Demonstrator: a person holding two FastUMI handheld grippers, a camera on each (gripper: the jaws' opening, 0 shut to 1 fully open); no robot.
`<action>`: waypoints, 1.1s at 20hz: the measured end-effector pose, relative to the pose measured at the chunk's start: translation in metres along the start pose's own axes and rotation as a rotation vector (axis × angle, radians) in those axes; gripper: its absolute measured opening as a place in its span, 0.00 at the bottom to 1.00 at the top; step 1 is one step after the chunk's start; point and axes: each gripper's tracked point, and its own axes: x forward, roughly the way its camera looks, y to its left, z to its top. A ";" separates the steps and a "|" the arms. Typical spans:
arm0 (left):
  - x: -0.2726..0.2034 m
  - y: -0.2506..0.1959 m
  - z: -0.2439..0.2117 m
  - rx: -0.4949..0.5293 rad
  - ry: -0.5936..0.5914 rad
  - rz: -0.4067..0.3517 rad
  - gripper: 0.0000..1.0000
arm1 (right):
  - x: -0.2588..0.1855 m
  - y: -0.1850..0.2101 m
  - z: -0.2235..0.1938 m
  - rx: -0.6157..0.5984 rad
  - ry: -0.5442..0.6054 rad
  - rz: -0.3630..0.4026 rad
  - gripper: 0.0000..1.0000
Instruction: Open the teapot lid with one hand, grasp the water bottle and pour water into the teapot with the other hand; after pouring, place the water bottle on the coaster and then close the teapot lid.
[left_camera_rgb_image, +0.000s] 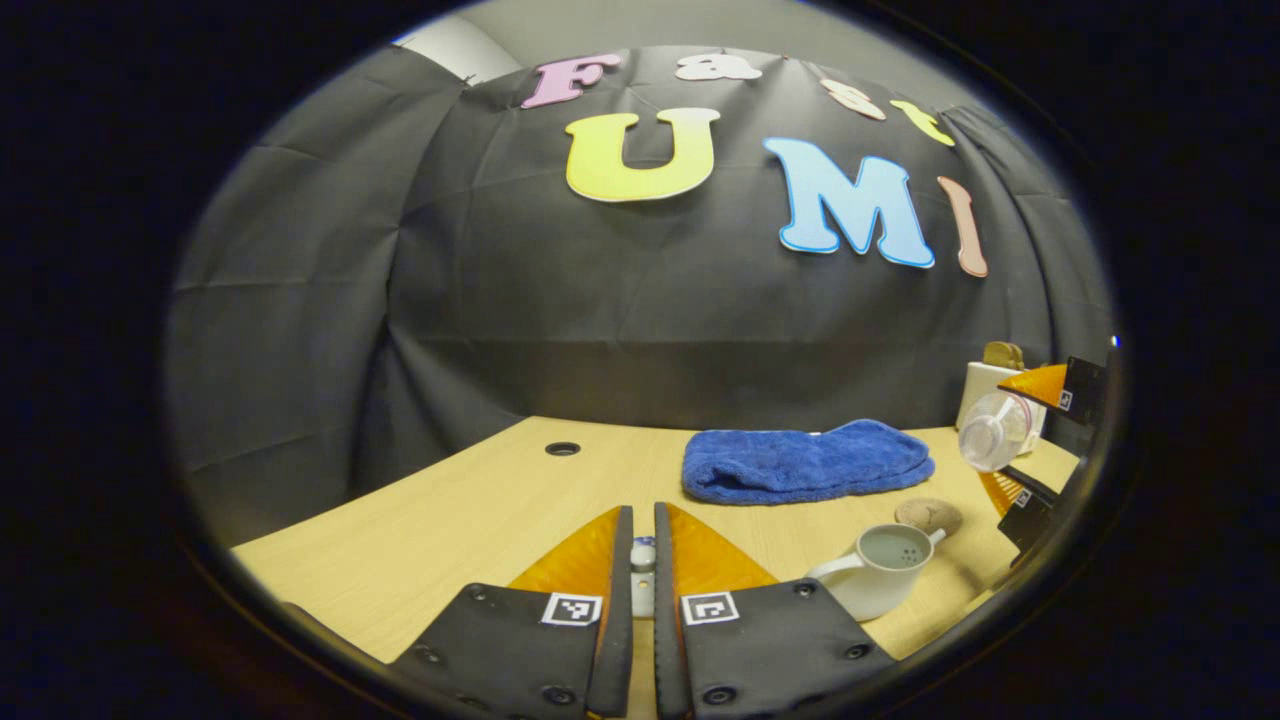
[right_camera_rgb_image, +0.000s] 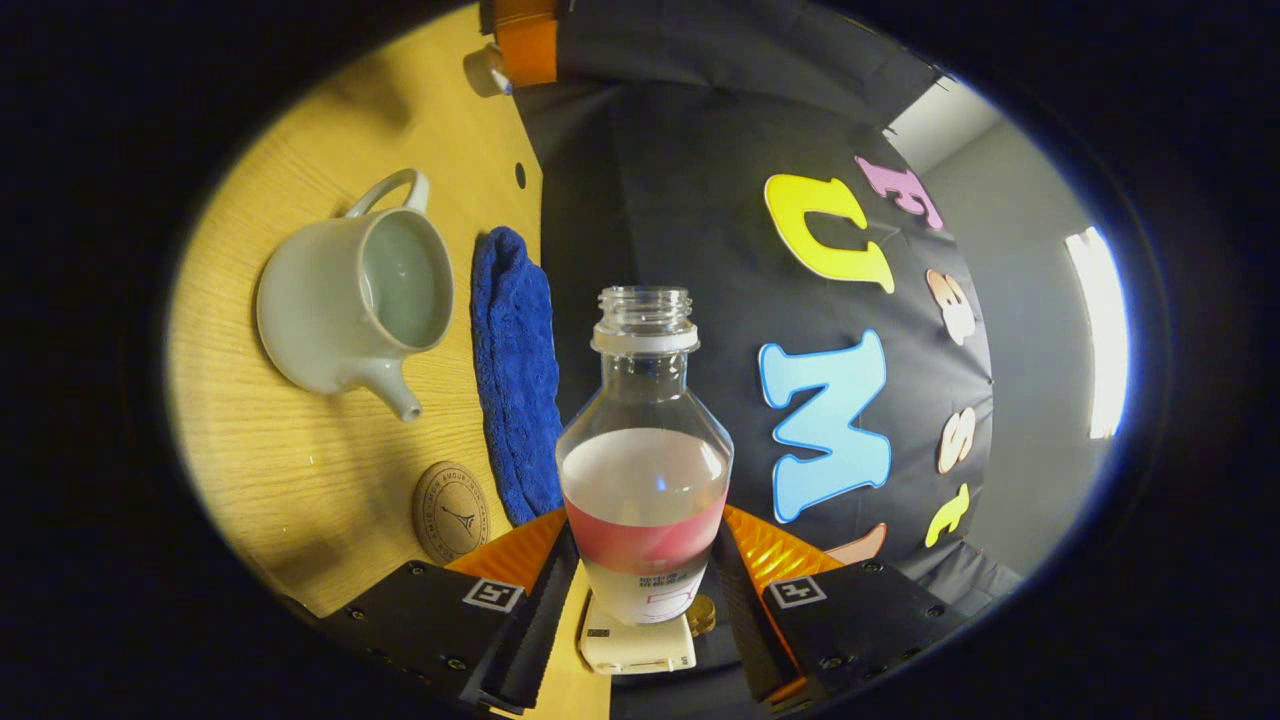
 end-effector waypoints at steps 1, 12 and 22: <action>0.000 0.001 0.000 0.000 0.000 0.003 0.16 | -0.001 -0.001 -0.002 -0.033 -0.011 -0.012 0.74; 0.001 0.003 -0.004 -0.002 0.011 0.008 0.16 | 0.005 -0.015 0.002 -0.245 -0.089 -0.116 0.74; 0.001 0.002 -0.006 0.001 0.022 0.006 0.16 | 0.012 -0.031 -0.002 -0.316 -0.115 -0.172 0.74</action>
